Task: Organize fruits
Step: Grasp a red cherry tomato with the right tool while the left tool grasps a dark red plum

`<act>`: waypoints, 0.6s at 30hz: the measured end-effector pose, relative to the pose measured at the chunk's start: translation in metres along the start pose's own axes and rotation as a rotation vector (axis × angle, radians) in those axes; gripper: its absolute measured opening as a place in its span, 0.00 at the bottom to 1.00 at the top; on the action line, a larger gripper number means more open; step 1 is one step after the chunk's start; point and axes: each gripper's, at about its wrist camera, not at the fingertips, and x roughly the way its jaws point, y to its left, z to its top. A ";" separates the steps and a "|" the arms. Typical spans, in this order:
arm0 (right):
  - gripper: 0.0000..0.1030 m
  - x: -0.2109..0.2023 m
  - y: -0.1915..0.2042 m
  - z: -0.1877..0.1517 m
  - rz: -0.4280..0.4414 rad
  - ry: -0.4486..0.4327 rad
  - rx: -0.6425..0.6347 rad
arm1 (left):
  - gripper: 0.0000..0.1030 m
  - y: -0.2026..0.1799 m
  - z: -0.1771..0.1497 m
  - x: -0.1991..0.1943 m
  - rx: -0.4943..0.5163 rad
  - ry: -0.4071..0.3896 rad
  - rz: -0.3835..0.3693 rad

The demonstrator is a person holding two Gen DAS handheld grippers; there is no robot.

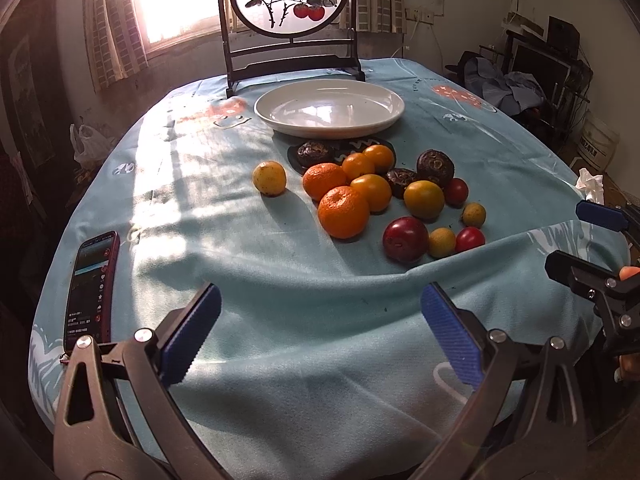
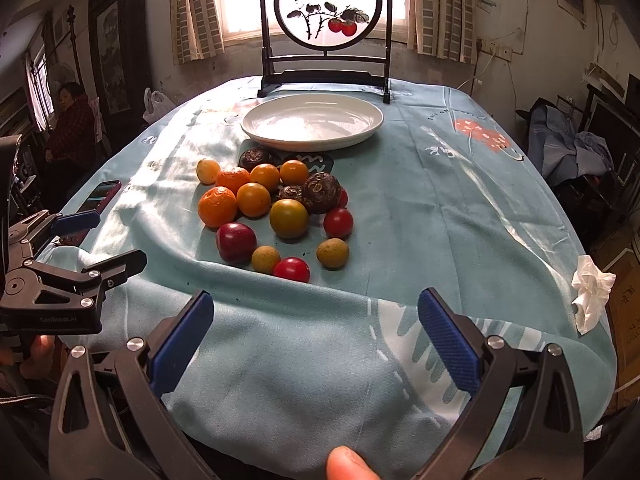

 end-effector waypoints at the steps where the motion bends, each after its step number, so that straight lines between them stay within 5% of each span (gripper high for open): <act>1: 0.95 0.001 0.001 -0.001 0.011 0.000 -0.004 | 0.98 0.001 0.000 0.002 -0.001 0.001 0.001; 9: 0.59 0.030 0.004 0.002 0.120 0.029 -0.001 | 0.98 0.022 0.001 0.011 -0.040 0.000 -0.012; 18: 0.32 0.077 -0.012 0.007 0.170 0.134 0.105 | 0.98 0.027 0.009 0.017 -0.039 -0.017 -0.044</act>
